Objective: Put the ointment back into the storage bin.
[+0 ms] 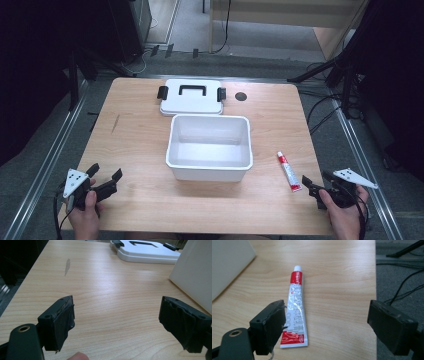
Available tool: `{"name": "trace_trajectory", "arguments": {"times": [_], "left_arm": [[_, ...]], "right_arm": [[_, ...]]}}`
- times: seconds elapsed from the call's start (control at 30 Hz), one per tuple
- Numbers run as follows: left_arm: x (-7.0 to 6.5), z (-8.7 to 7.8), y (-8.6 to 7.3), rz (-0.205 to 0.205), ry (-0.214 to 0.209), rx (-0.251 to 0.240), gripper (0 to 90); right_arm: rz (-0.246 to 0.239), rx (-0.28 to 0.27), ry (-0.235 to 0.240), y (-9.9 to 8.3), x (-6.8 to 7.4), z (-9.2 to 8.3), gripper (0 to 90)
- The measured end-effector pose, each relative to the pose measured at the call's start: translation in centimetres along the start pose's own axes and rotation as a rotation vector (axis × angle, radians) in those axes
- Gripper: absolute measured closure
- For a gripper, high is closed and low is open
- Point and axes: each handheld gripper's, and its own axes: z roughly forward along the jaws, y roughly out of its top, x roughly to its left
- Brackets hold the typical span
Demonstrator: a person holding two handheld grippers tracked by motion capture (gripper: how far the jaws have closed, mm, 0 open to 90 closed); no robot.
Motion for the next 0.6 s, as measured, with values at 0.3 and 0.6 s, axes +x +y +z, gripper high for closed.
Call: {"name": "trace_trajectory", "arguments": {"times": [0.3,0.6], "left_arm": [[0.0,0.0,0.0,-0.004,-0.003,-0.001,14.1],[0.1,0.1,0.0,-0.005,-0.005,0.006,14.1]], "right_arm": [[-0.060,0.381,-0.025,4.1,1.4,1.3,15.5],[-0.123,0.713,-0.062,7.2,3.4,3.4,14.2]]}}
